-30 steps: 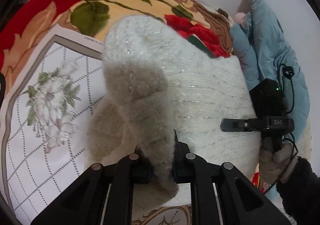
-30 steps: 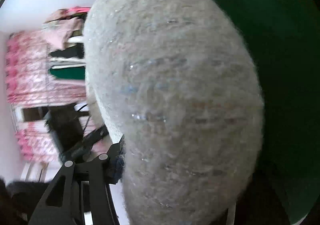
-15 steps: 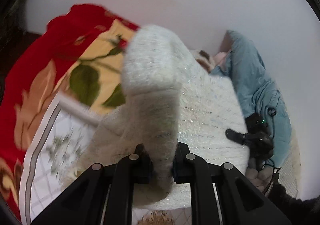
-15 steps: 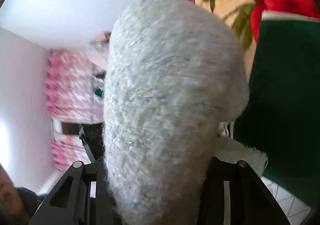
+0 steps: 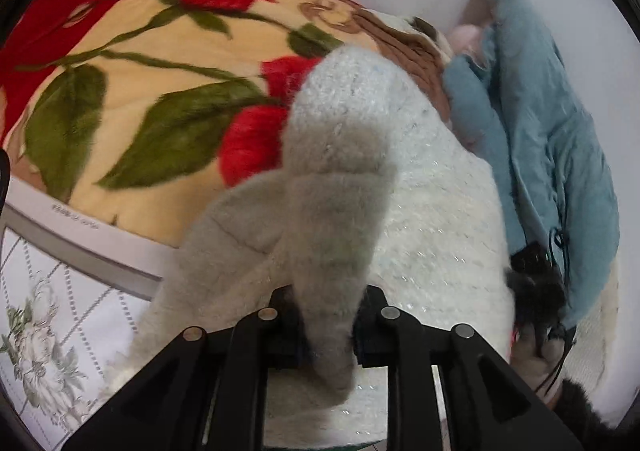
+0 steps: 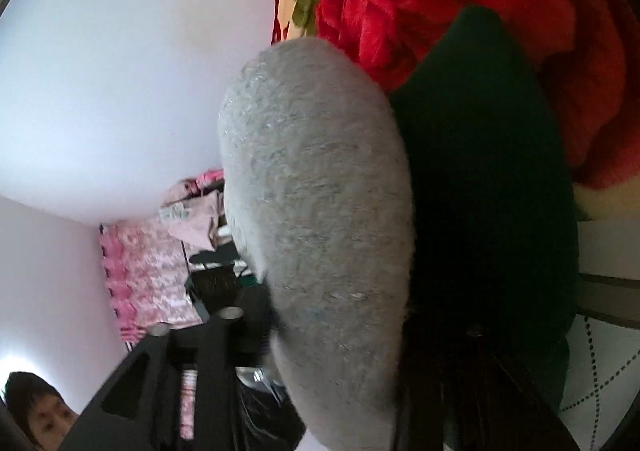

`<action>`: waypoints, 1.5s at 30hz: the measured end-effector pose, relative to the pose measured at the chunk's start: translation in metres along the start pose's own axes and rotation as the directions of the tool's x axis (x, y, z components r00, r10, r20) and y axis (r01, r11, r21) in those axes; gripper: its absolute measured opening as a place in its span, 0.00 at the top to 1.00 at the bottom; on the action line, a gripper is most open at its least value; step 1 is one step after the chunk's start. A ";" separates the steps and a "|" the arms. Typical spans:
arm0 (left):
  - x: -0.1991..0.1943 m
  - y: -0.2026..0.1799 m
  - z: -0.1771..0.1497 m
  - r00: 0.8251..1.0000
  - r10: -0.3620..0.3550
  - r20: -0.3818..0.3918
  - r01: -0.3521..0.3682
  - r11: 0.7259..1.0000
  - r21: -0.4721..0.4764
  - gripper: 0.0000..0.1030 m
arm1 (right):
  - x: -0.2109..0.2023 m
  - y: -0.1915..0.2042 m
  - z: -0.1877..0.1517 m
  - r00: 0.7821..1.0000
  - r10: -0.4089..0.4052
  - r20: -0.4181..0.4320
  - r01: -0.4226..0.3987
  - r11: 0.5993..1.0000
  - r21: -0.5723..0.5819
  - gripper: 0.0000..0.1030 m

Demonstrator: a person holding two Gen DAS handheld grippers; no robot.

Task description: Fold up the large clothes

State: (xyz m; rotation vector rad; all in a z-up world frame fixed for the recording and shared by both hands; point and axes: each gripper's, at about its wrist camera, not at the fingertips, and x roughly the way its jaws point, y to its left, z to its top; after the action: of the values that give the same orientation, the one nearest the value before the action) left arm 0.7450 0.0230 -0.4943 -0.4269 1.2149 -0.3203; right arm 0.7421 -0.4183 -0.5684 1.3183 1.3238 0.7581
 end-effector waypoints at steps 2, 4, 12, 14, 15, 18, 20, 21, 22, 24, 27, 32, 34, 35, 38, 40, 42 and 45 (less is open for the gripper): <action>-0.012 0.006 0.003 1.000 0.002 0.015 -0.001 0.999 -0.045 0.79 | -0.008 -0.012 0.017 0.999 0.001 -0.038 -0.003 1.000 -0.031 0.16; -0.031 0.007 0.002 0.999 -0.008 0.052 0.011 0.998 -0.055 0.75 | -0.005 -0.015 0.008 0.998 -0.028 -0.057 0.025 0.998 -0.055 0.16; -0.076 0.001 -0.034 0.990 0.038 0.137 -0.027 0.996 -0.082 0.45 | 0.042 0.038 -0.027 0.980 -0.200 -0.019 0.195 0.971 -0.136 0.16; -0.079 0.007 -0.051 0.989 0.049 0.141 -0.032 0.992 -0.118 0.45 | 0.050 0.052 -0.032 0.967 -0.253 0.017 0.253 0.956 -0.150 0.16; -0.079 0.012 -0.056 0.988 0.059 0.144 -0.039 0.990 -0.138 0.45 | 0.056 0.055 -0.033 0.961 -0.274 0.032 0.276 0.949 -0.152 0.16; -0.069 0.035 -0.071 0.988 0.081 0.130 -0.051 0.973 -0.225 0.45 | 0.065 0.068 -0.057 0.934 -0.344 0.094 0.356 0.919 -0.168 0.16; -0.055 0.050 -0.071 0.979 0.163 0.124 -0.126 0.956 -0.265 0.45 | 0.073 0.080 -0.072 0.913 -0.384 0.134 0.403 0.899 -0.171 0.16; -0.046 0.057 -0.069 0.966 0.239 0.103 -0.203 0.940 -0.273 0.45 | 0.079 0.085 -0.080 0.891 -0.423 0.164 0.448 0.878 -0.168 0.16; -0.038 0.062 -0.067 0.951 0.296 0.084 -0.264 0.925 -0.274 0.45 | 0.078 0.082 -0.085 0.869 -0.458 0.187 0.487 0.858 -0.164 0.16; -0.040 0.058 -0.063 0.940 0.329 0.088 -0.296 0.918 -0.266 0.45 | 0.093 0.103 -0.101 0.796 -0.554 0.243 0.595 0.790 -0.149 0.14; -0.063 0.021 -0.063 0.909 0.391 0.142 -0.373 0.917 -0.142 0.45 | 0.123 0.149 -0.133 0.606 -0.708 0.363 0.786 0.602 -0.138 0.01; -0.112 -0.042 -0.084 0.869 0.451 0.203 -0.462 0.887 0.010 0.09 | 0.164 0.206 -0.183 0.365 -0.793 0.488 0.928 0.352 -0.121 0.00; -0.130 -0.058 -0.095 0.862 0.457 0.219 -0.479 0.876 0.056 0.00 | 0.166 0.225 -0.206 0.318 -0.793 0.519 0.945 0.307 -0.109 0.00; -0.147 -0.073 -0.103 0.856 0.461 0.236 -0.490 0.868 0.080 0.00 | 0.159 0.233 -0.220 0.300 -0.789 0.537 0.951 0.291 -0.103 0.00; -0.184 -0.097 -0.120 0.860 0.445 0.250 -0.481 0.871 0.104 0.00 | 0.121 0.248 -0.258 0.246 -0.770 0.588 0.966 0.247 -0.079 0.00; -0.209 -0.109 -0.131 0.860 0.441 0.255 -0.479 0.871 0.111 0.00 | 0.083 0.263 -0.285 0.218 -0.762 0.610 0.972 0.225 -0.067 0.00; -0.235 -0.121 -0.142 0.854 0.446 0.269 -0.489 0.864 0.122 0.00 | 0.071 0.296 -0.322 0.195 -0.746 0.636 0.977 0.204 -0.061 0.00; -0.284 -0.143 -0.166 0.858 0.425 0.289 -0.477 0.868 0.141 0.00 | 0.055 0.351 -0.384 0.156 -0.719 0.677 0.983 0.177 -0.040 0.00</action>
State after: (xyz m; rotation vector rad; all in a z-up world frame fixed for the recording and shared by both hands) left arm 0.4957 0.0037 -0.2378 0.0130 0.9843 0.0186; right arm 0.4858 -0.2100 -0.1628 0.0458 1.0628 -0.2046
